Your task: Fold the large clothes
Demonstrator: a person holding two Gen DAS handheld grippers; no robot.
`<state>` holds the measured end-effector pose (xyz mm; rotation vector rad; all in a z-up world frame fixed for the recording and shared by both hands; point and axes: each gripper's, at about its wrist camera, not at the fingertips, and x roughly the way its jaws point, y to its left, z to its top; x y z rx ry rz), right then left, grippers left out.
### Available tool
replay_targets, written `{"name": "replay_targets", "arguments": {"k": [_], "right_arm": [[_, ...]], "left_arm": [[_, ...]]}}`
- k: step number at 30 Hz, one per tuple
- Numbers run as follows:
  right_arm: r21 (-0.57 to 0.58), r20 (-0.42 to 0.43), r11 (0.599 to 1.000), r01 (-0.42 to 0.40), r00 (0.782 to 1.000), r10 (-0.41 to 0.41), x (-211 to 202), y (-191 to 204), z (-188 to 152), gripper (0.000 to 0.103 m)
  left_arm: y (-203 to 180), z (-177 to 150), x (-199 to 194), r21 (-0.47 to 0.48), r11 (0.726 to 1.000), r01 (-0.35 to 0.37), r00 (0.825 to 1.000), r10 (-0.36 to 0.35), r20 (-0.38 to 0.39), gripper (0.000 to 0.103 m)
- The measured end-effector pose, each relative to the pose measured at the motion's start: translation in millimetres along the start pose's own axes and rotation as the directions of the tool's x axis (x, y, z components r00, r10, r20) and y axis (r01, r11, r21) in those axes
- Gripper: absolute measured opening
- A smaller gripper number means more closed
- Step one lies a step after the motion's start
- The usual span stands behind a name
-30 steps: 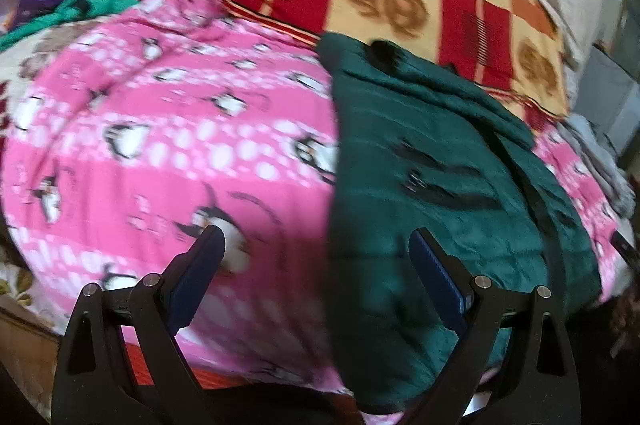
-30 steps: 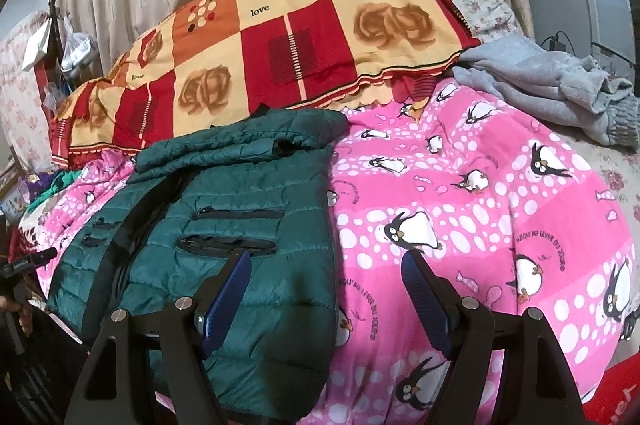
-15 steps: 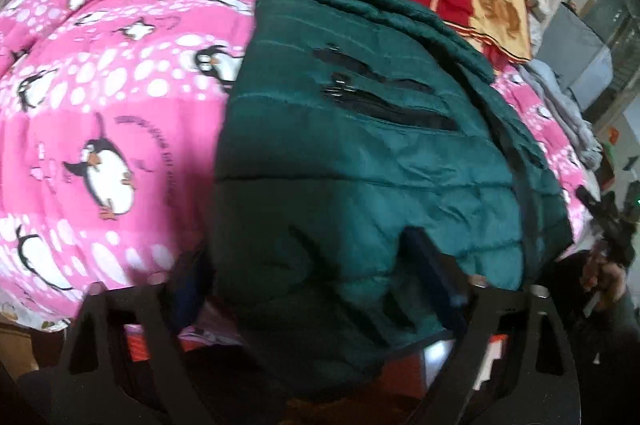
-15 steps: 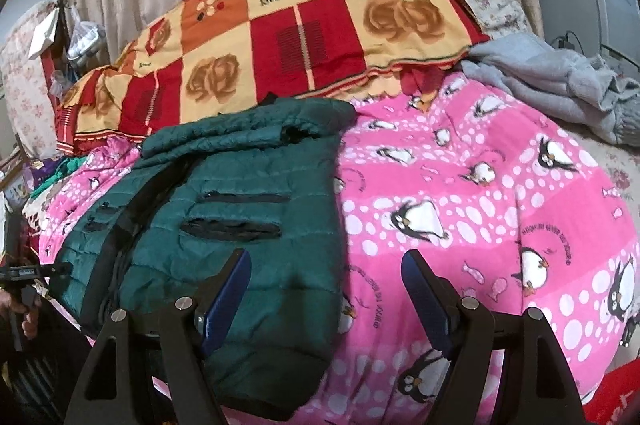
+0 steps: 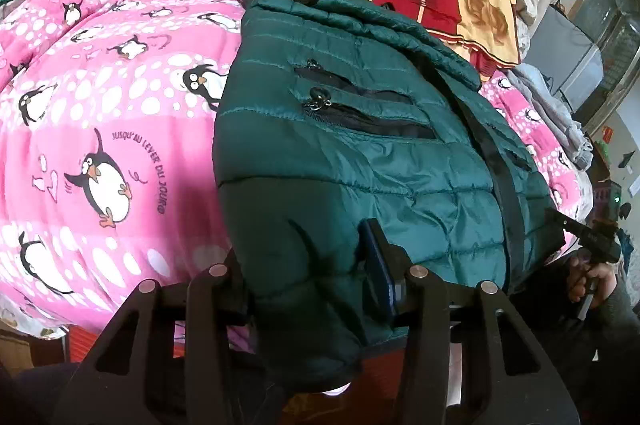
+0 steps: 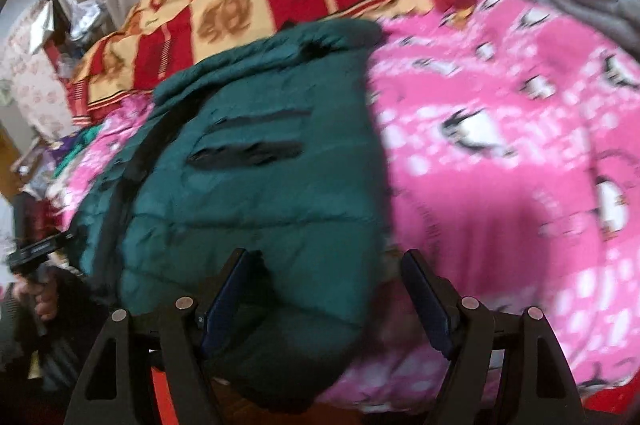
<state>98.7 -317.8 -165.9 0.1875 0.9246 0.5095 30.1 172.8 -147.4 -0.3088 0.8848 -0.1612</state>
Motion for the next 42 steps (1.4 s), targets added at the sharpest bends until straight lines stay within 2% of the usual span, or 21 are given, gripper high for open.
{"name": "replay_targets", "arguments": {"k": [1,2,5,7,9,12,15,19,22,24,25,26,27,29,31,36,42], "right_arm": [[-0.003,0.0,1.0,-0.013,1.0,0.013,0,2,0,0.059],[-0.001,0.002,1.0,-0.025,1.0,0.025,-1,2,0,0.05],[0.029,0.035,0.999,-0.043,0.998,0.042,-7,-4,1,0.033],[0.038,0.029,0.998,-0.04,0.999,0.039,-7,-5,-1,0.033],[0.057,-0.029,0.998,-0.027,0.999,0.029,5,-7,-4,0.033],[0.124,-0.039,0.99,-0.068,0.997,0.073,9,-15,-5,0.034],[0.171,-0.032,0.981,-0.096,0.994,0.103,11,-21,-7,0.038],[0.135,-0.034,0.987,-0.084,0.995,0.089,7,-15,-6,0.038],[0.01,0.023,0.996,-0.083,0.996,0.083,-8,7,-4,0.038],[-0.044,0.036,0.998,-0.054,0.998,0.056,-9,17,-4,0.038],[-0.045,0.024,0.998,-0.036,0.999,0.037,-5,17,-5,0.035],[-0.039,0.01,0.999,-0.023,1.0,0.023,-1,15,-5,0.026],[-0.028,0.019,0.999,-0.029,0.999,0.029,-1,12,-3,0.022],[-0.039,0.061,0.998,-0.043,0.997,0.045,-10,13,-1,0.016],[-0.065,0.111,0.996,-0.055,0.992,0.062,-23,20,1,0.014],[-0.07,0.209,0.995,-0.07,0.974,0.083,-57,29,0,0.012],[-0.081,0.25,0.993,-0.086,0.963,0.104,-93,35,-8,0.012]], "left_arm": [[0,0,1,-0.003,1.0,-0.003,1.0,0.003,-0.005,0.045],[1,0,3,-0.011,1.0,-0.005,1.0,0.005,-0.01,0.046],[3,1,6,-0.031,1.0,-0.001,1.0,0.001,-0.009,0.052],[2,3,7,-0.036,0.999,0.011,1.0,-0.011,-0.003,0.053],[-1,4,5,-0.024,0.999,0.042,0.999,-0.042,0.01,0.055],[-5,5,1,-0.011,0.998,0.061,0.998,-0.061,0.032,0.055],[-2,5,9,-0.026,0.999,0.029,1.0,-0.029,0.003,0.055],[-2,4,13,-0.038,0.999,0.007,1.0,-0.006,0.004,0.058],[-1,3,13,-0.047,0.999,0.008,1.0,-0.008,0.003,0.058],[-1,4,13,-0.052,0.999,0.011,1.0,-0.012,-0.006,0.058],[0,6,13,-0.054,0.998,0.011,1.0,-0.012,-0.009,0.057],[0,6,11,-0.056,0.998,0.007,1.0,-0.008,-0.002,0.05],[1,8,8,-0.058,0.998,0.01,1.0,-0.01,0.005,0.045],[1,9,2,-0.061,0.998,0.019,1.0,-0.017,0.023,0.019],[-3,10,-9,-0.054,0.998,0.036,0.998,-0.034,0.048,0.013],[-14,4,-38,-0.021,0.999,0.039,0.996,-0.037,0.081,0.012],[-19,-11,-75,-0.02,0.997,0.077,0.99,-0.075,0.116,0.012]]}}
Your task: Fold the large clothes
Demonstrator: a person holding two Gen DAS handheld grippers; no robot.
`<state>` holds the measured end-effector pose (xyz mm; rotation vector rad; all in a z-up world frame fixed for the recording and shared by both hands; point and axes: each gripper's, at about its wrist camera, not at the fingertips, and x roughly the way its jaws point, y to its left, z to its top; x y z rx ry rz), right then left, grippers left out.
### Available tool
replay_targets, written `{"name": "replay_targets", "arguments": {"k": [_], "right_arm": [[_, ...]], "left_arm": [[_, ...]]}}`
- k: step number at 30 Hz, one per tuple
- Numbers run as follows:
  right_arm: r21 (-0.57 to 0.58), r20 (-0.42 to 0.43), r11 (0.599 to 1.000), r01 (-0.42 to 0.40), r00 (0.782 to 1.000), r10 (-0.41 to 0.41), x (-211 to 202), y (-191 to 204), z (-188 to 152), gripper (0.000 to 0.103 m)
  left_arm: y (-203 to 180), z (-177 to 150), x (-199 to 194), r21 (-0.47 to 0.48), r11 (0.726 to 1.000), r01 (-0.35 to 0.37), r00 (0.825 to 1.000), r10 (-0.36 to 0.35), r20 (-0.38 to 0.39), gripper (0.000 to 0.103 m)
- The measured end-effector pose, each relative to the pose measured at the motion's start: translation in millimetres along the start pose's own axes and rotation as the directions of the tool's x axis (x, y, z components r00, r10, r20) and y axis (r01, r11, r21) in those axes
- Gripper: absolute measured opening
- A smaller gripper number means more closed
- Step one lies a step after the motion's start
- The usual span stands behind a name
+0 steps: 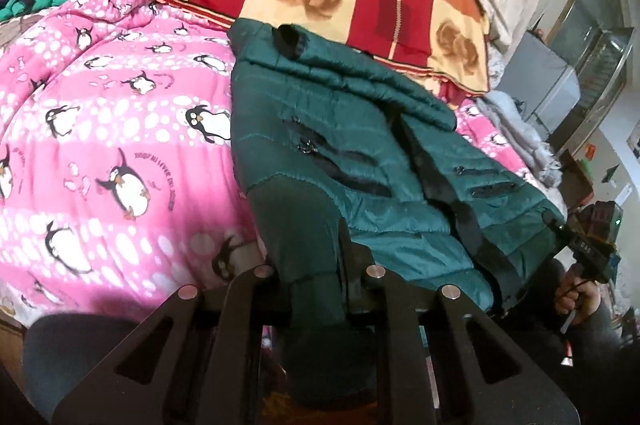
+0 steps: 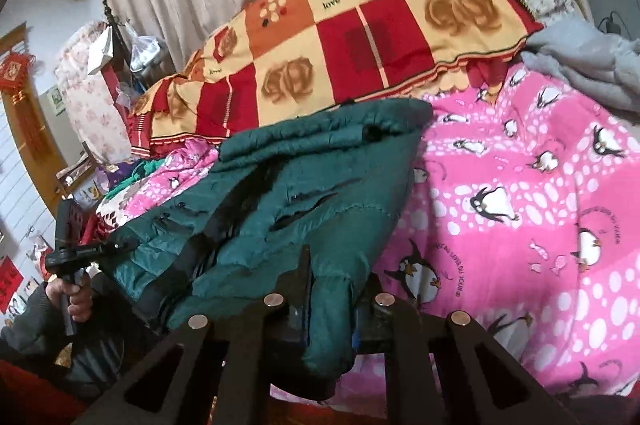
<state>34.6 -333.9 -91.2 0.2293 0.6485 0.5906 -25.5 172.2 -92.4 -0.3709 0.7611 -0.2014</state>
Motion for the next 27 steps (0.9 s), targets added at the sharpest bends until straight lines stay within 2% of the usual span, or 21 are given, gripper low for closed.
{"name": "replay_targets", "arguments": {"k": [8,14,18,22,27], "right_arm": [[-0.032,0.034,0.999,-0.02,0.999,0.021,-48,17,-2,0.012],[-0.042,0.059,0.999,-0.027,0.998,0.029,-71,25,-8,0.012],[-0.033,0.072,0.999,-0.024,0.997,0.026,-74,22,-11,0.012],[-0.006,0.075,1.0,0.004,0.997,-0.003,-60,17,-4,0.012],[-0.012,0.1,0.998,0.055,0.994,-0.053,-42,16,18,0.012]], "left_arm": [[-14,-12,-38,0.0,1.0,0.022,0.999,-0.022,0.047,0.012],[-8,-19,-63,-0.075,0.994,0.074,0.991,-0.065,0.118,0.012],[1,-17,-58,-0.141,0.986,0.094,0.987,-0.074,0.142,0.012],[1,-4,-46,-0.164,0.985,0.047,0.989,-0.023,0.144,0.012],[-17,27,-36,-0.08,0.997,-0.024,0.981,0.039,0.19,0.012]]}}
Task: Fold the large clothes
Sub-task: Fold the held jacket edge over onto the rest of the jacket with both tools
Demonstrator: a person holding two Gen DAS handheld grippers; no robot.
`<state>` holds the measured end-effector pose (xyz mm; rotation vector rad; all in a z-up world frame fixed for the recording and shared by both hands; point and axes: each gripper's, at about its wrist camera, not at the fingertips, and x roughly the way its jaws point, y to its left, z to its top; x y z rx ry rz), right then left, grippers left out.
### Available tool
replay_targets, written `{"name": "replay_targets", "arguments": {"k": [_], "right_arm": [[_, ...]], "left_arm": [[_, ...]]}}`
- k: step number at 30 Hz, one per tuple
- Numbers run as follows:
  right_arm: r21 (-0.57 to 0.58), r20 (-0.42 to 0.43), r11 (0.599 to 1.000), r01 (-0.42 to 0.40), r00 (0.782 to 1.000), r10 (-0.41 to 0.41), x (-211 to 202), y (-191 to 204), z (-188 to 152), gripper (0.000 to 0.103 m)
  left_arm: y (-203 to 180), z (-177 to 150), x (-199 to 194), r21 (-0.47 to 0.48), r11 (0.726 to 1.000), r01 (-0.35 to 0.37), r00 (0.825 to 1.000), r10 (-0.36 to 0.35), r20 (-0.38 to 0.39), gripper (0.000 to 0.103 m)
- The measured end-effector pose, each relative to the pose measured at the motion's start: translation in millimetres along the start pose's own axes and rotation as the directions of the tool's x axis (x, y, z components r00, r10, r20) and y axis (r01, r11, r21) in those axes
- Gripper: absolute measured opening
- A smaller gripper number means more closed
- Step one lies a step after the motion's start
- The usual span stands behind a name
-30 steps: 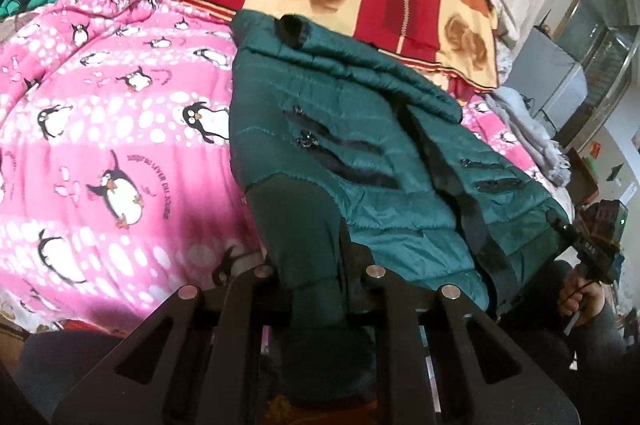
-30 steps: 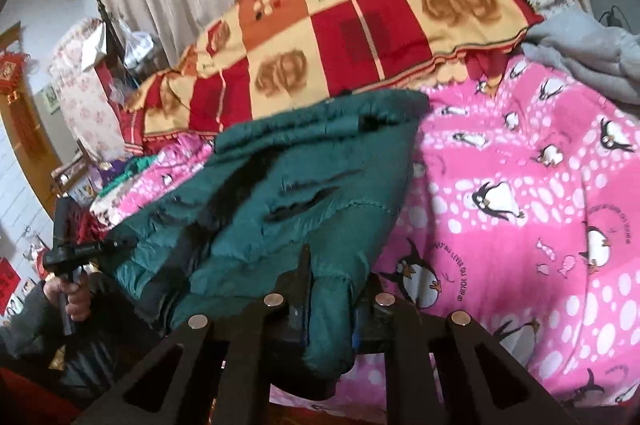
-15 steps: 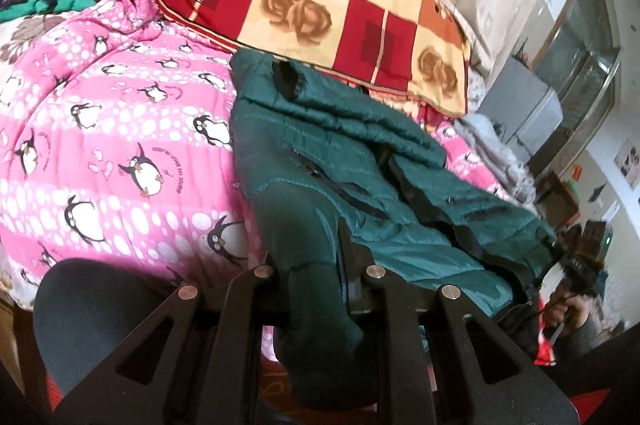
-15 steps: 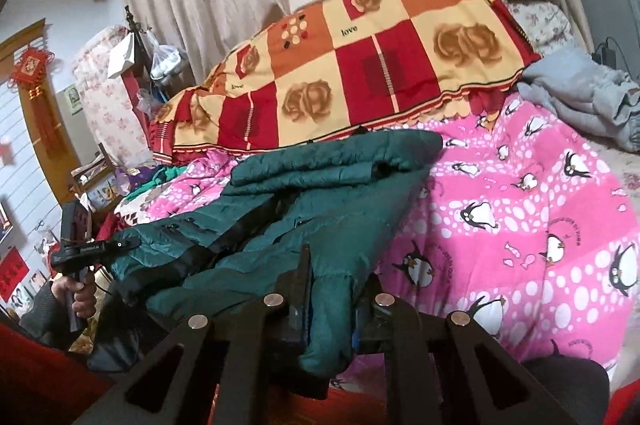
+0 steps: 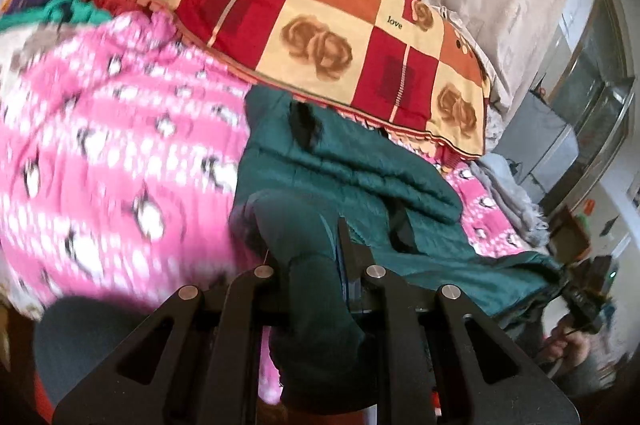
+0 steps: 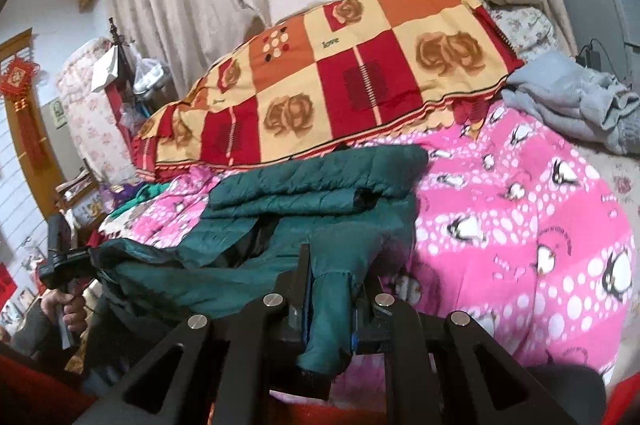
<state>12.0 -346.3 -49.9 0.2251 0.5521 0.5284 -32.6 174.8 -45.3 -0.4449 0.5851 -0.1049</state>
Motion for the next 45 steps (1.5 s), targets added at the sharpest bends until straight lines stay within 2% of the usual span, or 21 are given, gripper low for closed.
{"name": "replay_targets", "arguments": {"k": [3,6,14,16,19,32,34,37,39,45], "right_arm": [[-0.033,-0.003,0.999,0.027,1.0,-0.027,16,-1,13,0.012],[-0.072,-0.008,0.995,0.067,0.998,-0.068,33,1,23,0.012],[-0.013,-0.07,0.991,0.137,0.988,-0.137,72,-14,23,0.012],[-0.01,-0.081,0.988,0.153,0.985,-0.153,78,-15,23,0.012],[-0.007,-0.1,0.986,0.169,0.981,-0.169,85,-17,23,0.012],[-0.014,-0.105,0.985,0.173,0.979,-0.173,104,-19,33,0.012],[-0.014,-0.104,0.985,0.174,0.979,-0.174,104,-19,34,0.012],[-0.028,-0.061,0.985,0.17,0.983,-0.171,99,-14,40,0.012],[-0.047,-0.023,0.984,0.17,0.985,-0.171,91,-9,44,0.012],[-0.073,0.08,0.981,0.179,0.982,-0.173,64,8,54,0.012]], "left_arm": [[-11,11,20,0.086,0.993,-0.078,0.997,0.077,0.017,0.013],[-18,12,40,0.141,0.974,-0.178,0.984,0.177,0.025,0.013],[-12,2,74,0.159,0.931,-0.328,0.943,0.333,-0.002,0.013],[-17,0,83,0.187,0.909,-0.373,0.925,0.38,-0.004,0.013],[-17,-1,91,0.193,0.898,-0.396,0.914,0.406,-0.016,0.013],[-11,2,101,0.156,0.9,-0.406,0.906,0.419,-0.061,0.013],[-10,4,98,0.136,0.909,-0.394,0.913,0.404,-0.054,0.013],[-5,10,81,0.073,0.941,-0.33,0.943,0.332,-0.014,0.013],[-5,13,68,0.046,0.954,-0.295,0.955,0.294,0.027,0.013],[-18,21,39,0.029,0.964,-0.264,0.957,0.258,0.13,0.013]]}}
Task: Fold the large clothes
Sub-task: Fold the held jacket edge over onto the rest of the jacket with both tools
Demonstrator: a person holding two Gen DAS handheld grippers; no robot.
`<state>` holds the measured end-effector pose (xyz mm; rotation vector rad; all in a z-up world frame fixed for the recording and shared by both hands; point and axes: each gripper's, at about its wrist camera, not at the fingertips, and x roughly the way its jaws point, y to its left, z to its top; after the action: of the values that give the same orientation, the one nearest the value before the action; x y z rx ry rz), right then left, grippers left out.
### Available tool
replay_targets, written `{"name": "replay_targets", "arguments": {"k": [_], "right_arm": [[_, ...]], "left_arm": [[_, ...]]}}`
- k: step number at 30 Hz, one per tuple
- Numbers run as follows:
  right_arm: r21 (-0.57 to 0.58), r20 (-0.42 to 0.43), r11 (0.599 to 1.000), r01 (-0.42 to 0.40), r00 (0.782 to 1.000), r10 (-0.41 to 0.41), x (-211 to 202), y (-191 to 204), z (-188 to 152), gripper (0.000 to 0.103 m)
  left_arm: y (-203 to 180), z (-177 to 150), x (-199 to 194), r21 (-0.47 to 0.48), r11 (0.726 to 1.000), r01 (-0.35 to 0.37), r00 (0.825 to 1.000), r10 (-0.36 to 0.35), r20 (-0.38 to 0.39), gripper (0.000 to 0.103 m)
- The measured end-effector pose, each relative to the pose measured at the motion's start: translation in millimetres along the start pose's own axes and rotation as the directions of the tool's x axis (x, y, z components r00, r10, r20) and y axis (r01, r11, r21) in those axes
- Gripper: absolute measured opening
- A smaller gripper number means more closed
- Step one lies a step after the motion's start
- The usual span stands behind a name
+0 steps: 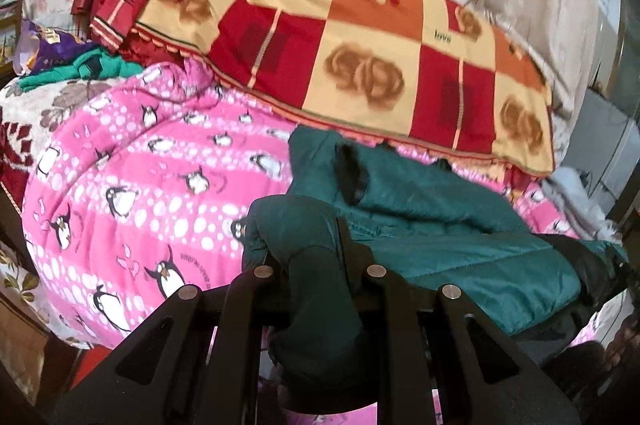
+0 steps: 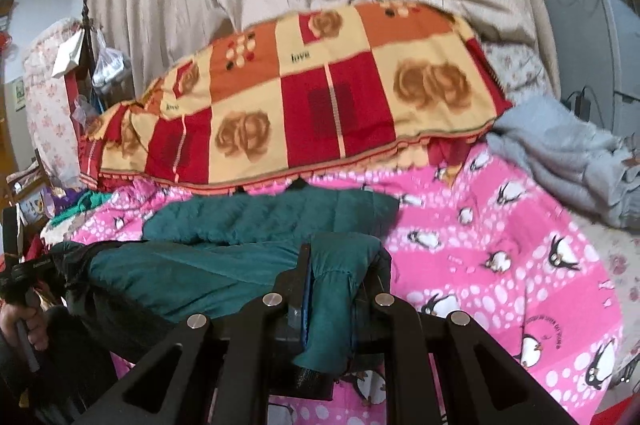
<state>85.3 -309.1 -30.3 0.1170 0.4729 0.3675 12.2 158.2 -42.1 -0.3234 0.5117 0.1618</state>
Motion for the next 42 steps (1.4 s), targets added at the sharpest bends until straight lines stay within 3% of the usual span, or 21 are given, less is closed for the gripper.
{"name": "replay_targets", "arguments": {"k": [9,17,20,28,34,42], "right_arm": [[0.03,0.125,0.999,-0.03,0.992,0.026,-28,3,40,0.012],[0.017,0.184,0.999,-0.032,0.983,0.028,-20,4,79,0.012],[0.033,0.174,0.999,-0.038,0.984,0.032,2,-1,96,0.012],[0.096,0.112,0.995,-0.019,0.994,0.008,108,-13,137,0.012],[0.145,0.059,0.989,0.011,0.998,-0.02,184,-20,144,0.012],[0.204,-0.031,0.977,0.057,0.998,-0.052,265,-40,122,0.012]], "left_arm": [[-14,48,-31,0.006,0.999,0.05,0.991,-0.05,0.126,0.013],[-29,92,-20,0.053,0.997,0.048,0.984,-0.056,0.167,0.013],[-31,113,8,0.049,0.998,0.05,0.99,-0.056,0.133,0.013],[-38,155,123,0.007,1.0,-0.01,0.999,0.01,0.033,0.013],[-32,150,197,-0.028,0.998,-0.063,0.996,0.061,-0.057,0.013],[-31,133,262,0.004,0.991,-0.134,0.985,0.133,-0.11,0.013]]}}
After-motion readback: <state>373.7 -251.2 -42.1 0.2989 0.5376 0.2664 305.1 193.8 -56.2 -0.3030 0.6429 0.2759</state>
